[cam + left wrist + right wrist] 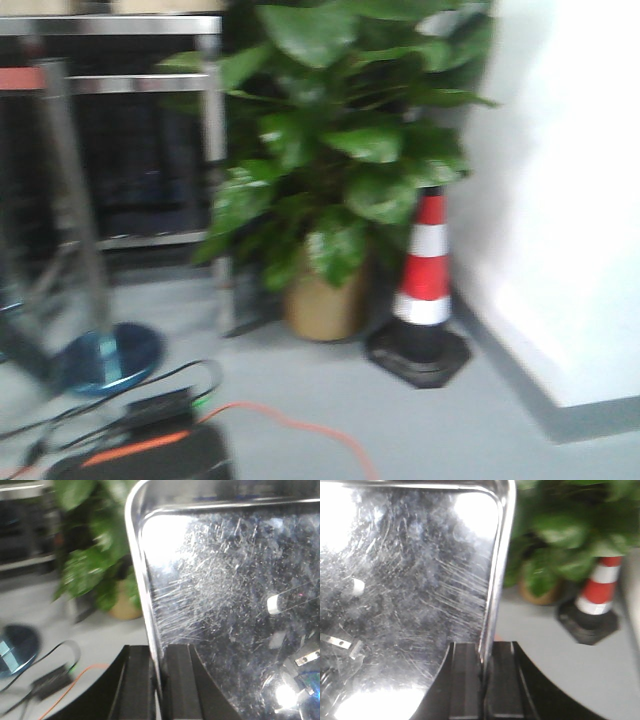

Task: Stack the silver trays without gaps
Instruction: 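Carry the tray in both grippers past the power station, then carry the tray in both grippers to another bin shelf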

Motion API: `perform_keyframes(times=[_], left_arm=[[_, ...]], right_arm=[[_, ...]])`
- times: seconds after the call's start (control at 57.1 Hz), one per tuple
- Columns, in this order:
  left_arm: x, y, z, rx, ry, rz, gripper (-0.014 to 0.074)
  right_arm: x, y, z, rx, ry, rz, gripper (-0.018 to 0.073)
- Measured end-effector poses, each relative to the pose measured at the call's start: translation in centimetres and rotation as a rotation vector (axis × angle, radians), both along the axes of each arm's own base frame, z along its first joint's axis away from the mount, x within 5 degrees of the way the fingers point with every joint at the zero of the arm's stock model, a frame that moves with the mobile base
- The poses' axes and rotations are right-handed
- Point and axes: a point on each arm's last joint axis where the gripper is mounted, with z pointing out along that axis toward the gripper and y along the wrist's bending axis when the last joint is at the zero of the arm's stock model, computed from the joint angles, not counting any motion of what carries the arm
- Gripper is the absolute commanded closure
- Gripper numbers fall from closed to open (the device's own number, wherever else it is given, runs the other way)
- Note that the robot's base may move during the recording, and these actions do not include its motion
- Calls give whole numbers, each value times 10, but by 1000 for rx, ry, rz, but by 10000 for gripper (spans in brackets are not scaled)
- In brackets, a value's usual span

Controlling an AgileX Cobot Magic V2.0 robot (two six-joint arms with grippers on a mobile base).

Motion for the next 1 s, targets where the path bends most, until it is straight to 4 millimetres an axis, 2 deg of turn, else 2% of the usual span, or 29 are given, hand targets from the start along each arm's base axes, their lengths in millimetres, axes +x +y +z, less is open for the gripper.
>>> perform_keyframes(times=[0.998], left_arm=[[1, 1, 1, 22, -21, 5, 605]], right_arm=[[0, 1, 0, 10, -2, 3, 638]])
